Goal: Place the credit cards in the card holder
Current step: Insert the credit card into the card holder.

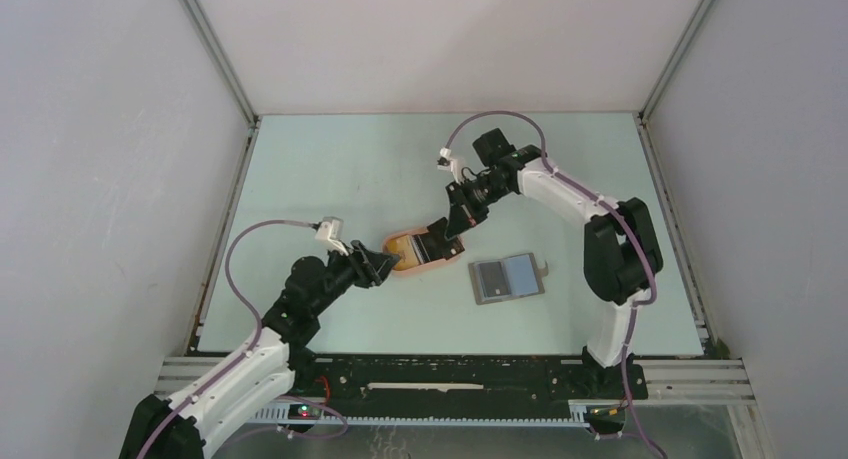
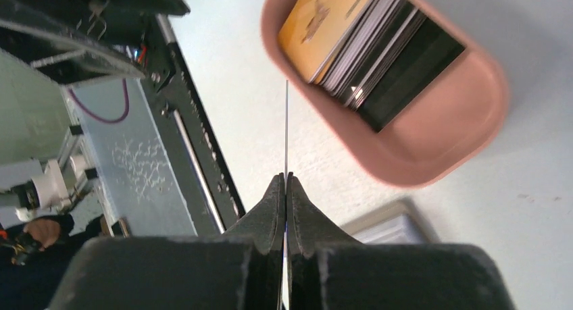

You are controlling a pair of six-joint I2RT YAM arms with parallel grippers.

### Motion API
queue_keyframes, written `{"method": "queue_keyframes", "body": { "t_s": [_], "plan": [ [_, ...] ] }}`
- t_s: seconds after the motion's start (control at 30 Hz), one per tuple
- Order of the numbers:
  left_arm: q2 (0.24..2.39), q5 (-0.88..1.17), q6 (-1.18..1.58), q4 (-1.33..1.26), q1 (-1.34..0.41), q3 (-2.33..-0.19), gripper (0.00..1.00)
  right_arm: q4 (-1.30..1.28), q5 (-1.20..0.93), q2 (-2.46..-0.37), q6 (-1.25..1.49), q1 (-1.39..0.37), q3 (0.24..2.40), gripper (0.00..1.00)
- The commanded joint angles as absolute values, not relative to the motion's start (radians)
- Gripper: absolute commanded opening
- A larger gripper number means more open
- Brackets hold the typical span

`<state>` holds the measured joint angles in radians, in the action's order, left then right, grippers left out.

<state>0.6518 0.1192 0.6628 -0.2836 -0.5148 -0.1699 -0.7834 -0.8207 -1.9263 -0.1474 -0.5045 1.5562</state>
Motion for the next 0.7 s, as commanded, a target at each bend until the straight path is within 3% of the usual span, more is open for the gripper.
{"method": "queue_keyframes", "body": {
  "t_s": [0.0,0.17,0.37,0.67],
  "plan": [
    [0.627,0.256,0.667,-0.417,-0.519,-0.156,0.58,-0.826,-0.877,-1.768,-0.310,-0.506,1.482,0.00],
    [0.636,0.337,0.680,-0.525,-0.530,-0.145,0.59,-0.819,-0.918,-1.642,-0.383,-0.479,1.372,0.00],
    [0.690,0.323,0.570,-0.719,-0.667,-0.129,0.68,-0.864,-1.114,-1.548,-0.489,-0.421,1.303,0.00],
    [0.970,0.329,0.415,-0.924,-0.854,-0.248,0.73,-0.901,-1.261,-1.479,-0.567,-0.413,1.282,0.00]
  ]
}}
